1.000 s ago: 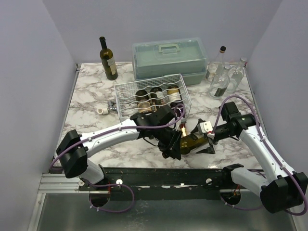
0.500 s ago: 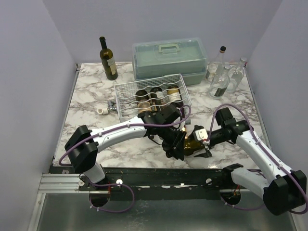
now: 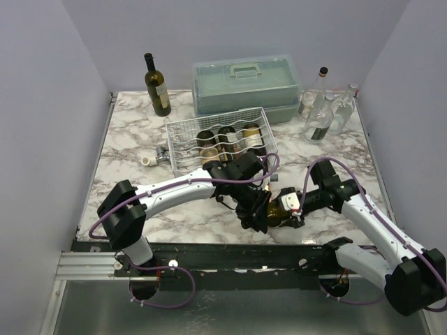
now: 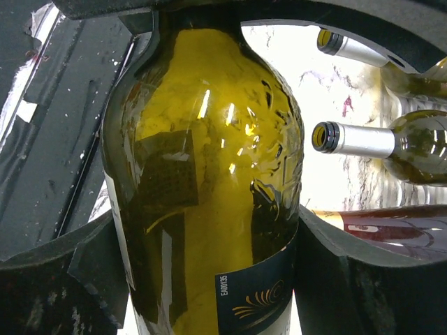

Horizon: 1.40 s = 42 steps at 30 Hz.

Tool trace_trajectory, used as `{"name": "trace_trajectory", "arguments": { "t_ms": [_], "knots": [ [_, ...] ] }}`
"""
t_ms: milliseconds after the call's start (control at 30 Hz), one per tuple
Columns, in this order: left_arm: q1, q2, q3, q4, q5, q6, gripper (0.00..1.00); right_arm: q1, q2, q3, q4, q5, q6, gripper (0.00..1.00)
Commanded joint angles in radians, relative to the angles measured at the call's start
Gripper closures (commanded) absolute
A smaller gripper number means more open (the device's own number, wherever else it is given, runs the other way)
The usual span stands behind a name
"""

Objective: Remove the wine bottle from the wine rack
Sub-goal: Place the wine bottle at the corner of the board.

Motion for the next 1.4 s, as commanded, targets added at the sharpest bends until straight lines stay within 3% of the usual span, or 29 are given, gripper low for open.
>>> {"name": "trace_trajectory", "arguments": {
  "t_ms": [0, 33, 133, 300, 433, 600, 833, 1133, 1367],
  "knots": [
    [0.005, -0.018, 0.028, 0.126, 0.059, 0.036, 0.96, 0.004, -0.02, -0.028, 0.026, 0.001, 0.018, 0.81],
    [0.007, -0.02, 0.023, 0.128, 0.061, 0.036, 0.95, 0.004, -0.022, -0.03, 0.028, -0.003, 0.021, 0.84],
    [0.015, -0.036, 0.008, 0.139, 0.06, 0.039, 0.73, 0.004, -0.023, -0.029, 0.033, -0.01, 0.041, 0.89],
    [0.026, -0.097, -0.047, 0.198, 0.036, 0.04, 0.29, 0.004, -0.029, -0.02, 0.037, -0.041, 0.09, 0.92],
    [0.033, -0.148, -0.092, 0.233, -0.001, 0.048, 0.13, 0.004, -0.032, -0.004, 0.03, -0.064, 0.125, 0.93],
    [0.046, -0.244, -0.157, 0.282, -0.08, 0.054, 0.06, 0.004, -0.033, 0.011, 0.027, -0.09, 0.182, 0.95],
    [0.048, -0.483, -0.279, 0.364, -0.353, 0.084, 0.05, 0.004, -0.047, 0.035, 0.033, -0.122, 0.282, 0.96],
    [0.049, -0.782, -0.56, 0.725, -0.588, 0.024, 0.01, 0.003, -0.057, 0.072, 0.082, -0.18, 0.47, 0.97],
    [0.05, -0.927, -0.783, 1.105, -0.569, 0.031, 0.01, -0.019, -0.061, 0.072, 0.127, -0.202, 0.613, 0.98]
  ]
}}
